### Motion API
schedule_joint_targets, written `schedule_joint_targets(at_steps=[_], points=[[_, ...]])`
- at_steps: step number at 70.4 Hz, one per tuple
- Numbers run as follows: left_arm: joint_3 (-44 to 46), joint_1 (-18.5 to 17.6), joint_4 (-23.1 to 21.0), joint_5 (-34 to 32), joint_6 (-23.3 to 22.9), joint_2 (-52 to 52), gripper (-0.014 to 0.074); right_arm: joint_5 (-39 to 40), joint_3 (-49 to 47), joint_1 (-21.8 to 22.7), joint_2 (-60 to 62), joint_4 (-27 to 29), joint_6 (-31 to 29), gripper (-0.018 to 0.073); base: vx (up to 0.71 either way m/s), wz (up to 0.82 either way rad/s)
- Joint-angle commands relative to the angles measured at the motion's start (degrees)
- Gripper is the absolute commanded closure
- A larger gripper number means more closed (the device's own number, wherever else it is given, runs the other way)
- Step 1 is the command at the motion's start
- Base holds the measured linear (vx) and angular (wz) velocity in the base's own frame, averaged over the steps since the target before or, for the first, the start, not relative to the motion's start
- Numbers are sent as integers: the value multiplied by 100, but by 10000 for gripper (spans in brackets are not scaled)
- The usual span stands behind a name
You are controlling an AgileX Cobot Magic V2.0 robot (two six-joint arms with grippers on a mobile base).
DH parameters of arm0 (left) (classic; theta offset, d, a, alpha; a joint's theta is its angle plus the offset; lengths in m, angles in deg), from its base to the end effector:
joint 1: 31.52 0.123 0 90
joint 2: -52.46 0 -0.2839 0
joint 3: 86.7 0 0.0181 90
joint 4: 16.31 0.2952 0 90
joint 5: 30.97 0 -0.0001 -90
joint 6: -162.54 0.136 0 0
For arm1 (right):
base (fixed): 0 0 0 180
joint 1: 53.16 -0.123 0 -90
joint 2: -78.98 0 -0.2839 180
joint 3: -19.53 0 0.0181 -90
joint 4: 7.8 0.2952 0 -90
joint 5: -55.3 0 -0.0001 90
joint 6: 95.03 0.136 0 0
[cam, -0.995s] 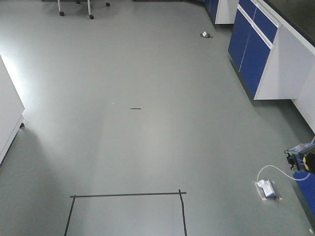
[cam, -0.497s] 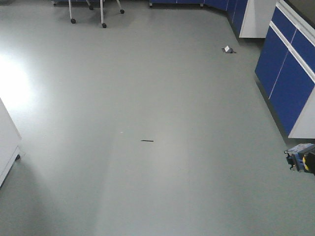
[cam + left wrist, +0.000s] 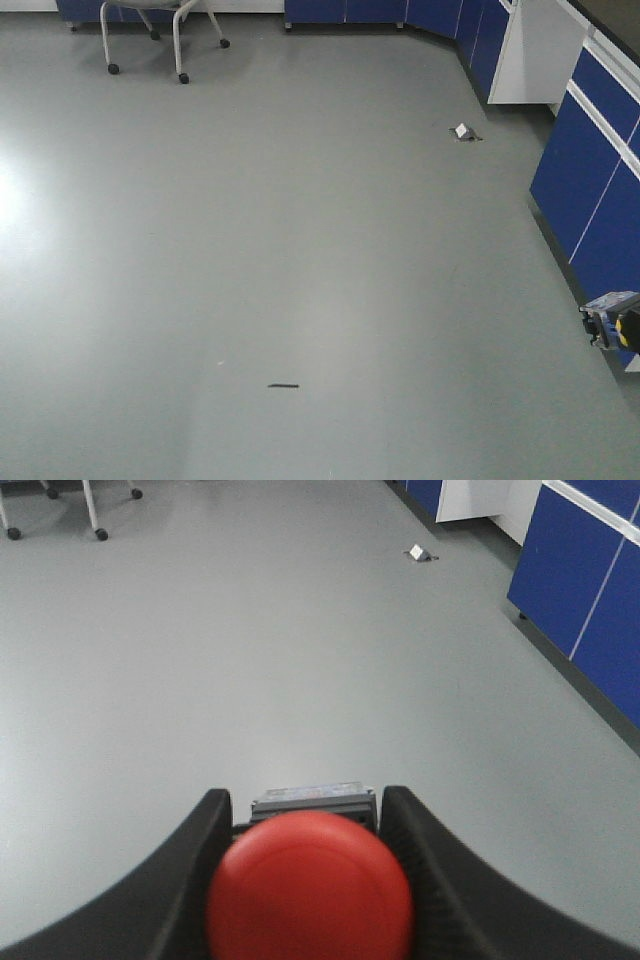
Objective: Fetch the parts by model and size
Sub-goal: 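Drive the base to the bench with the red tray, holding both buttons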
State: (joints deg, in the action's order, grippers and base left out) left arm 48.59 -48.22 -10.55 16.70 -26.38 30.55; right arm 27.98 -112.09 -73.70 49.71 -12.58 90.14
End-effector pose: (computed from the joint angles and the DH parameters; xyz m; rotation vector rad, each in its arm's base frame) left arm 0.1218 -0.0260 0.3071 0.1550 1.9890 -0.1707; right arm 0.1593 0.0541 0.3076 -0.2862 1.8140 0.2284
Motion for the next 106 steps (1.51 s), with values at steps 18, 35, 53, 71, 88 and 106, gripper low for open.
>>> schedule_joint_targets(at_steps=[18,35,53,71,88,106], points=[[148,-36,-4,-402,-4,-97,603,457,-161,21,-33,-64,-36,569,76,-8],[148,-36,-4,-403,-4,-97,603,457,-161,21,-33,-66,-36,569,77,-2],[148,-36,-4,-363,-4,-92,603,451,-161,21,-19,-61,-36,569,76,7],[148,-36,-4,-315,-4,-99,603,456,-161,21,-19,-62,-36,569,77,2],[148,-36,-4,-315,-4,-100,603,456,-161,21,-19,-60,-36,569,77,-12],[148,-36,-4,-315,-4,-100,603,456,-161,21,-19,-60,-36,569,75,-1]])
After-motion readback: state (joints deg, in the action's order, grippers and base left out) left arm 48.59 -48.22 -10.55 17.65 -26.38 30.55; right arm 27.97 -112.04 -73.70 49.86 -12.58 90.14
